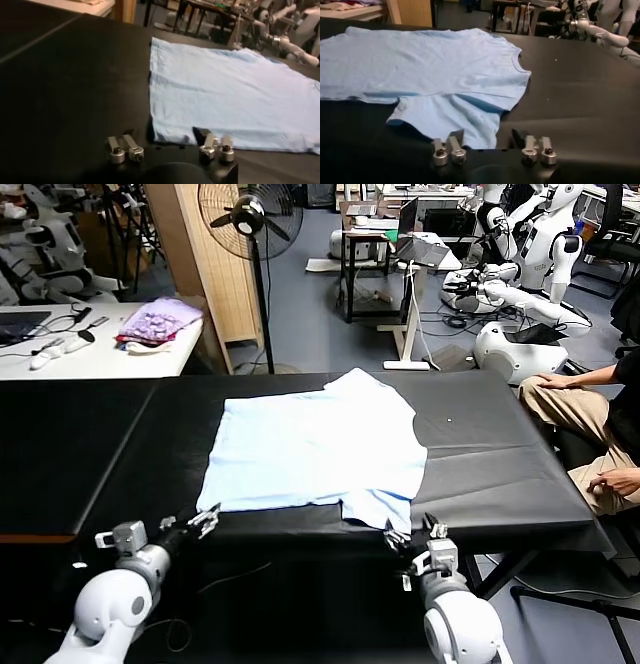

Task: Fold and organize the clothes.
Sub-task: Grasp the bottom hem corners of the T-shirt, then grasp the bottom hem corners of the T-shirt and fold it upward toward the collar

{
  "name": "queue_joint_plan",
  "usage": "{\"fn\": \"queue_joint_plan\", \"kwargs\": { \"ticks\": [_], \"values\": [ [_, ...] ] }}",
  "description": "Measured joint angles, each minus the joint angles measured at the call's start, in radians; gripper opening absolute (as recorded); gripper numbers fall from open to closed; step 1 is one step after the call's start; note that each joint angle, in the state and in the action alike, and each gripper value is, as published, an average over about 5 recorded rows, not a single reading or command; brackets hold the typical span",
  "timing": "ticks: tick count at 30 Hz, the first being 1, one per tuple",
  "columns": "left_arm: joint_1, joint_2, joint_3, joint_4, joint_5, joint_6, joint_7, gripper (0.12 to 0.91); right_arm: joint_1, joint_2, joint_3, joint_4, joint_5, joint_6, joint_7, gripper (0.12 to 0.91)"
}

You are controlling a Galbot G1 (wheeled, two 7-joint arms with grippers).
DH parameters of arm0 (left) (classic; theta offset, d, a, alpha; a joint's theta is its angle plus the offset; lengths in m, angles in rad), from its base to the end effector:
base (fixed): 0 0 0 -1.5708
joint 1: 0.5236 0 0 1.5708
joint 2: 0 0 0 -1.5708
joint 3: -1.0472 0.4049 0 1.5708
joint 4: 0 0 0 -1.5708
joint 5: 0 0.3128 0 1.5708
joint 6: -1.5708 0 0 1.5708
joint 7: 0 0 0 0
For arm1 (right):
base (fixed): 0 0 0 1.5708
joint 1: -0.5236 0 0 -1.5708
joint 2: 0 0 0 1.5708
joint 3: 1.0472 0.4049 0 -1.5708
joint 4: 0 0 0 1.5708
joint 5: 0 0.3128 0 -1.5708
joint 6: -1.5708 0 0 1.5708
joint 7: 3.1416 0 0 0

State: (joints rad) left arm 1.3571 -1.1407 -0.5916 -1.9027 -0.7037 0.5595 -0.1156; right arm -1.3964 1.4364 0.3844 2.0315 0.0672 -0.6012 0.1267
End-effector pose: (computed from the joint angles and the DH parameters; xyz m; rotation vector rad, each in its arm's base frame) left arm 0.1996 0.1446 -0.3443 -0.0559 -2.5676 0.2811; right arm 0.1688 0.0029 -0.3474 0.0716 -2.6395 0.1191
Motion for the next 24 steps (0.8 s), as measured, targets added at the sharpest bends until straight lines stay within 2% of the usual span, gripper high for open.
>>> {"fn": "queue_joint_plan", "kwargs": {
  "ticks": [2, 4, 9, 13, 19, 24],
  "values": [
    [0.006, 0.000, -0.002, -0.004, -0.005, -0.006, 0.004, 0.164, -0.007, 0.002, 0.000, 0.009, 0.000, 0.001, 0.003, 0.122],
    [0.013, 0.001, -0.004, -0.011, -0.011, -0.011, 0.006, 0.129, -0.018, 0.005, 0.003, 0.024, -0.001, -0.006, 0.010, 0.122],
    [0.041, 0.004, -0.017, -0.054, -0.030, -0.005, -0.002, 0.127, -0.064, 0.007, 0.017, 0.086, -0.002, -0.033, 0.017, 0.122],
    [0.071, 0.018, -0.035, -0.116, -0.052, -0.008, -0.013, 0.127, -0.077, -0.006, 0.034, 0.127, 0.026, -0.013, 0.010, 0.122],
    [0.045, 0.014, -0.042, -0.160, -0.049, -0.064, -0.036, 0.127, -0.001, -0.040, 0.062, 0.110, 0.086, 0.049, -0.004, 0.122],
    [-0.025, -0.007, -0.022, -0.129, -0.026, -0.102, -0.026, 0.127, 0.111, -0.074, 0.054, 0.023, 0.088, 0.092, -0.007, 0.122]
  ]
}}
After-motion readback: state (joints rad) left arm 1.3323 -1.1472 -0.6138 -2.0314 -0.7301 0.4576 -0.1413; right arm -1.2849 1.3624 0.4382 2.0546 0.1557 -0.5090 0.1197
